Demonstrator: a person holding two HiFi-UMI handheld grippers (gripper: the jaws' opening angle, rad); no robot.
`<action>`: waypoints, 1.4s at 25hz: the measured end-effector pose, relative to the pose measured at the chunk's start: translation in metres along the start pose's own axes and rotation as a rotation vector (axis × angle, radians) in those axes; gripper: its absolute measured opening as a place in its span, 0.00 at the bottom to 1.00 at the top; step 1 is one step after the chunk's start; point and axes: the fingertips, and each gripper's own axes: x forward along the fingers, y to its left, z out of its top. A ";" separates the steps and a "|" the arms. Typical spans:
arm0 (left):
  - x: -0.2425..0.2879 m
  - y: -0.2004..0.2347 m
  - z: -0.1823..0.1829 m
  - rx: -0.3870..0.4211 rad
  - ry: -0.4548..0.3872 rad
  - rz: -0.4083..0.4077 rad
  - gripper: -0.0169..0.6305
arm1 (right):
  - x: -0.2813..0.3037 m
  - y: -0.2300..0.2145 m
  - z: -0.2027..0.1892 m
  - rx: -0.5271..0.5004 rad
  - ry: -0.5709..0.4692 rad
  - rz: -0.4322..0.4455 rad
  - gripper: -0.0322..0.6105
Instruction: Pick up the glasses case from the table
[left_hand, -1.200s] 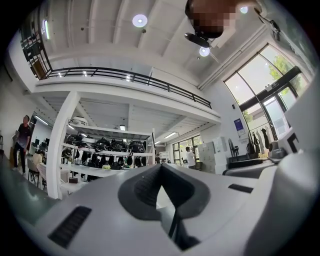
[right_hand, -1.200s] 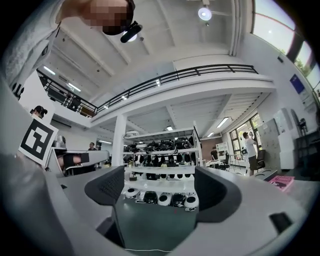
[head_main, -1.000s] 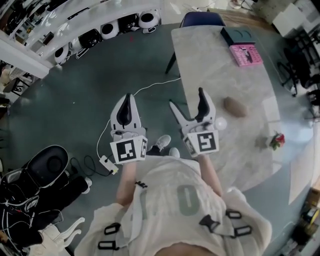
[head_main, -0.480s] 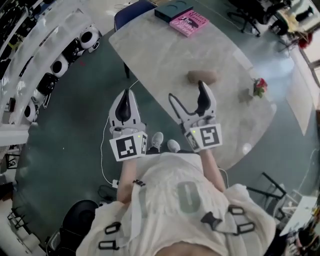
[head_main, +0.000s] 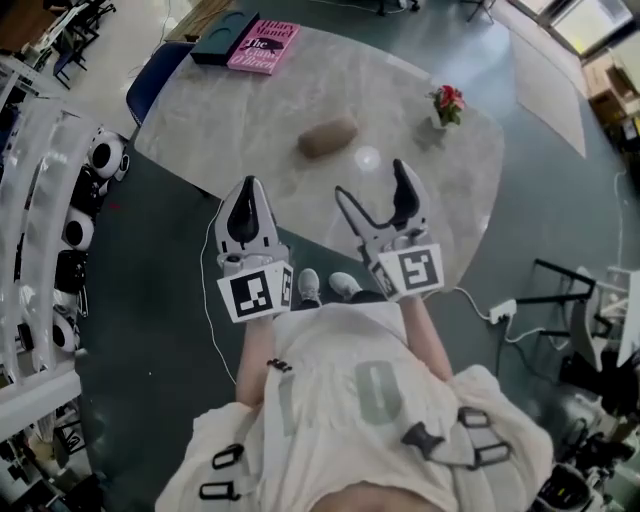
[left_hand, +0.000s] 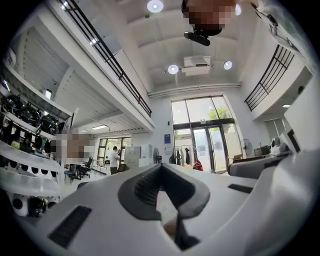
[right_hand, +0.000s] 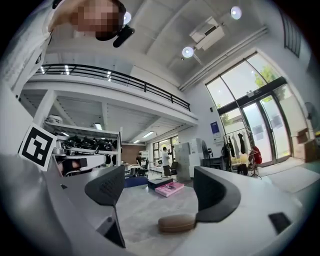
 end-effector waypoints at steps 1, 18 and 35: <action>0.003 -0.005 0.000 -0.001 -0.001 -0.018 0.03 | -0.004 -0.005 0.001 -0.002 -0.002 -0.020 0.68; 0.025 -0.002 -0.010 -0.033 0.018 0.024 0.03 | -0.016 -0.058 -0.001 0.010 0.000 -0.121 0.68; 0.040 0.000 0.001 0.006 0.010 0.041 0.03 | 0.009 -0.072 -0.002 -0.095 0.064 -0.058 0.68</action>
